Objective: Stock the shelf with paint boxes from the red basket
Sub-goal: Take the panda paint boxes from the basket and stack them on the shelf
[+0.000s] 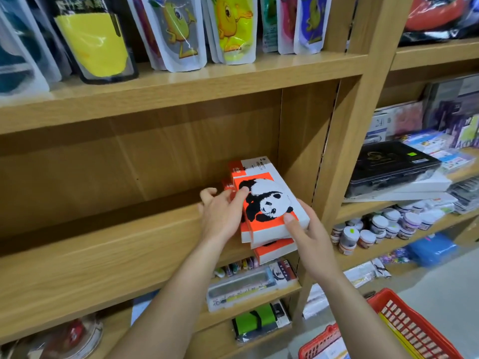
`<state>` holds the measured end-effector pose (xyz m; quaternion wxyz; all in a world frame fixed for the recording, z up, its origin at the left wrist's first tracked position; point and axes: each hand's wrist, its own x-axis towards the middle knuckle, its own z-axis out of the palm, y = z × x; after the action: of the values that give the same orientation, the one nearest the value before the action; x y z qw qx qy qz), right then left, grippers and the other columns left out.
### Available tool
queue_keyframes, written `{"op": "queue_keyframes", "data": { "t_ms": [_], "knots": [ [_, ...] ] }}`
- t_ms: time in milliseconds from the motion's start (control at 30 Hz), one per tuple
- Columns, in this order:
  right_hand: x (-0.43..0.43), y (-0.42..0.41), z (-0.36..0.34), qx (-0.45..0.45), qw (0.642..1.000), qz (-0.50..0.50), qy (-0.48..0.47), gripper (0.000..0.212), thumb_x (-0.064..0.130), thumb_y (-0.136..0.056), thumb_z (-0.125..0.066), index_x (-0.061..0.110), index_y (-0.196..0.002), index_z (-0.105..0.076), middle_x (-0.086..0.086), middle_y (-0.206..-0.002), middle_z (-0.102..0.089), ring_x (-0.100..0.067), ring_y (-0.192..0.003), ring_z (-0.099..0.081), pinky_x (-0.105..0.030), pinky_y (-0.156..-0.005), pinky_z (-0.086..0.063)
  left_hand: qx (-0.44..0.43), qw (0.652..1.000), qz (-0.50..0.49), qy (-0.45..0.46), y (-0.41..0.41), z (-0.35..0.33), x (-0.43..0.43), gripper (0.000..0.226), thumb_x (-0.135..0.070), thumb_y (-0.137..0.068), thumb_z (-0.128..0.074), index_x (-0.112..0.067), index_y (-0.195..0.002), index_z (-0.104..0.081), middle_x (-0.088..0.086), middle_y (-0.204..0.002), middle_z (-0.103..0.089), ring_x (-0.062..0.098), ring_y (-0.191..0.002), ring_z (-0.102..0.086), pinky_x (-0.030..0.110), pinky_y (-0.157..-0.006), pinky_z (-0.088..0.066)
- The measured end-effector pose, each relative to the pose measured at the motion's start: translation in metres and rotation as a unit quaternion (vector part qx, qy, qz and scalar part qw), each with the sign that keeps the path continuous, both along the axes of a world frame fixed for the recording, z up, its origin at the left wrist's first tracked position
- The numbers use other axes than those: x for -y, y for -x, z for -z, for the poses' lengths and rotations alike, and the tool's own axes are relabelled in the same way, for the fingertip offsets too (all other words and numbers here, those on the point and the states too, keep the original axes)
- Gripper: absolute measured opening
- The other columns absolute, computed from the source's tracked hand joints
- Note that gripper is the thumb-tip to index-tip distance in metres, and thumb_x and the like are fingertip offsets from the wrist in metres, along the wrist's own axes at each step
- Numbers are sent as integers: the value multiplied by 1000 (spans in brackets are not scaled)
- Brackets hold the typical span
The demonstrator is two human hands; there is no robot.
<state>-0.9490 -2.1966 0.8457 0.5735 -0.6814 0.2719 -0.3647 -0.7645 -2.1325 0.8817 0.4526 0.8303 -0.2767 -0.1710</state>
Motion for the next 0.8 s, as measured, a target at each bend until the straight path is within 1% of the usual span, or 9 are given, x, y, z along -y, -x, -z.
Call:
{"op": "queue_keyframes", "data": {
  "t_ms": [100,167,233,367,500,567,667,733,800],
  "knots": [
    [-2,10,8,-1,1000,28,8,42,71,-90,-58,59,-130,-55,27,-123,-71,5,-112,-69,-10,-81,-56,-45,994,34,95,13,25,-33,92,-87,-73,-39,-36,-149,-48,-12,-154,-44,9,-143,-37,35,-113,-29],
    [-7,20,25,-14,999,49,8,42,72,-93,-52,60,-133,-54,30,-131,-67,10,-120,-62,-14,-90,-55,-106,981,119,114,30,46,-55,82,-96,-68,-44,-64,-143,-34,-41,-148,-42,-19,-134,-37,21,-106,-36],
    [-12,29,50,-41,997,69,-6,43,67,-95,-49,58,-137,-52,32,-138,-61,14,-129,-54,-28,-107,-51,-141,967,191,89,43,63,-63,62,-87,-73,-57,-83,-128,-28,-60,-126,-45,-35,-114,-43,0,-83,-44],
    [-10,24,76,-106,992,66,26,48,34,-105,-57,38,-152,-47,18,-150,-57,-2,-139,-53,-44,-115,-47,-7,980,200,10,43,83,-44,86,-56,-68,-82,-56,-140,-34,-37,-125,-62,-17,-107,-61,-1,-75,-48],
    [10,1,77,-172,980,61,79,63,21,-106,-56,28,-163,-31,48,-128,-59,11,-112,-62,-8,-92,-50,117,974,179,-75,27,89,-10,99,-54,-72,-81,-31,-153,-29,-5,-148,-57,17,-122,-63,40,-96,-57],
    [16,-9,75,-183,973,76,116,64,18,-103,-60,24,-161,-35,28,-147,-55,12,-125,-54,-7,-99,-45,109,977,179,-42,19,84,5,97,-58,-68,-80,-33,-150,-34,-8,-138,-64,16,-115,-66,37,-87,-57],
    [20,-15,78,-164,962,178,127,58,14,-99,-65,15,-154,-46,1,-149,-52,-9,-132,-54,-27,-106,-49,102,980,171,7,10,79,29,101,-52,-63,-83,-34,-148,-31,-5,-141,-62,19,-119,-64,38,-89,-55],
    [23,-15,81,-158,958,206,125,55,13,-98,-63,11,-151,-50,-3,-150,-55,-19,-138,-52,-44,-114,-46,114,978,173,7,4,79,46,104,-40,-66,-88,-31,-150,-28,0,-144,-61,27,-122,-64,44,-94,-55],
    [28,-12,79,-176,958,188,124,58,21,-98,-59,12,-154,-48,5,-153,-51,-15,-144,-46,-40,-120,-40,103,978,180,19,-2,80,60,106,-36,-66,-90,-32,-151,-28,-2,-138,-66,27,-119,-66,43,-93,-55]
  ]
}}
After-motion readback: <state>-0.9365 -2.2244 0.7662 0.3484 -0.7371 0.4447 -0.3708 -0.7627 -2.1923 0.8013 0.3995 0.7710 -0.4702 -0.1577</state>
